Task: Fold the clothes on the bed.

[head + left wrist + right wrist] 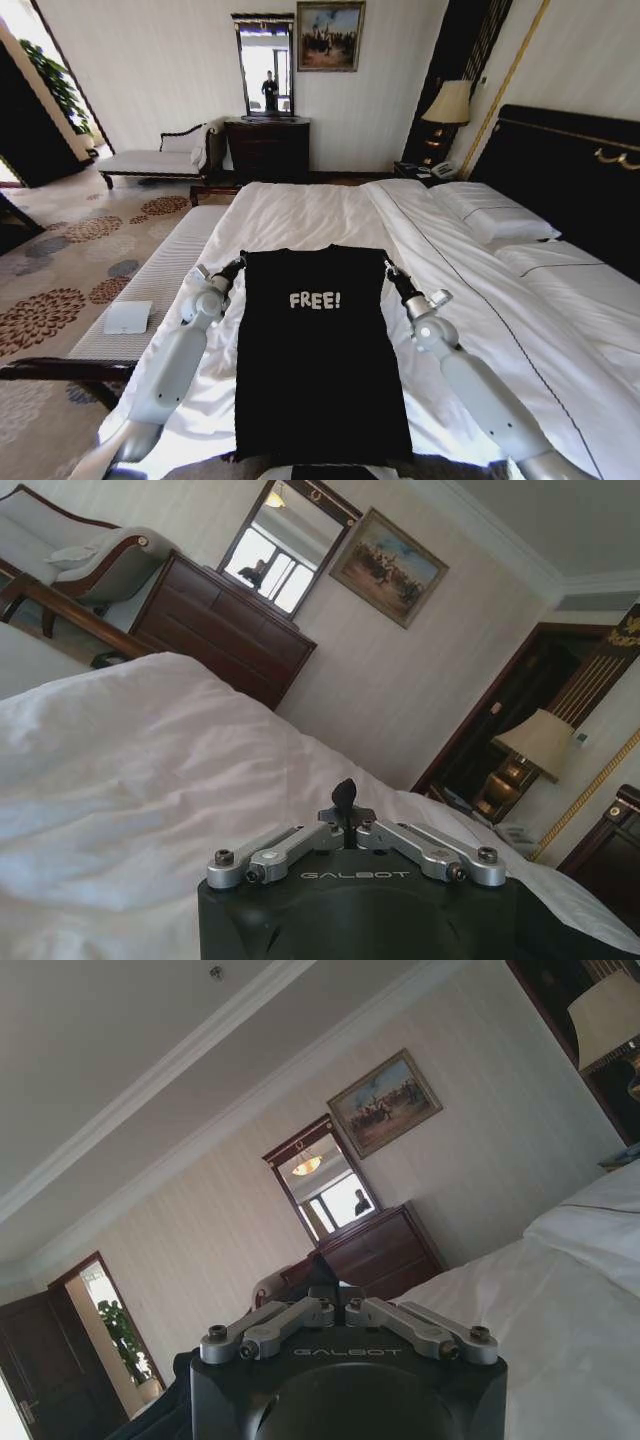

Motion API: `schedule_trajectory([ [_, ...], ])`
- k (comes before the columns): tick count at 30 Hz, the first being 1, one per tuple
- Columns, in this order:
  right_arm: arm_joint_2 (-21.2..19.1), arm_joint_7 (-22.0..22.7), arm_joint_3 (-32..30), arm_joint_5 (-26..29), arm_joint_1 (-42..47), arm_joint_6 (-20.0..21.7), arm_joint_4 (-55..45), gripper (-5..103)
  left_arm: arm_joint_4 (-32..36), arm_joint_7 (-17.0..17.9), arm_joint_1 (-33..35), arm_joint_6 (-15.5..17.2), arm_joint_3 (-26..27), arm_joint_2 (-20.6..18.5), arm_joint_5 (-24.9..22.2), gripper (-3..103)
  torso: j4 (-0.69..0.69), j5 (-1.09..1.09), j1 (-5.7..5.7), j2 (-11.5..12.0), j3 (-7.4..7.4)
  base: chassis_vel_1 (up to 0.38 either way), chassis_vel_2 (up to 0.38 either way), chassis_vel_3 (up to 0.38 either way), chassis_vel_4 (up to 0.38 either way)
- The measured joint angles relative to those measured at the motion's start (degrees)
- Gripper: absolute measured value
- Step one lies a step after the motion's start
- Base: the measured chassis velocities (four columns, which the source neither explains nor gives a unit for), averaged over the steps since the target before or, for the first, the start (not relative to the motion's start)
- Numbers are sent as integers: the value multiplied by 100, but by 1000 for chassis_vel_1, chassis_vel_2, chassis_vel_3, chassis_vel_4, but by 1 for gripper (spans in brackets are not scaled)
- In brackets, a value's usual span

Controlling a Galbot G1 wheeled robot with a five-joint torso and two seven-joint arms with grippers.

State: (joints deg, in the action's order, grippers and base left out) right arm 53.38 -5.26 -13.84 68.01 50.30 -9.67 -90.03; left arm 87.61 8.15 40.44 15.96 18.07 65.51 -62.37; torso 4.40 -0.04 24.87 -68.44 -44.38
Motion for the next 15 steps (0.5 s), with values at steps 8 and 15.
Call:
schedule_trajectory([
  [8, -68, 59, 124, 153, -211, -3, 168, 0, -321, -10, -338, -16, -291, -2, -15, 0, 0, -1, 1, 0, -1, 0, 0, 0, 0],
  [15, -179, 168, 7, 110, 617, -82, -403, 0, 403, -31, 623, -34, -144, -129, 18, 0, 1, 0, -1, 0, 0, 0, 0, 0, 0],
])
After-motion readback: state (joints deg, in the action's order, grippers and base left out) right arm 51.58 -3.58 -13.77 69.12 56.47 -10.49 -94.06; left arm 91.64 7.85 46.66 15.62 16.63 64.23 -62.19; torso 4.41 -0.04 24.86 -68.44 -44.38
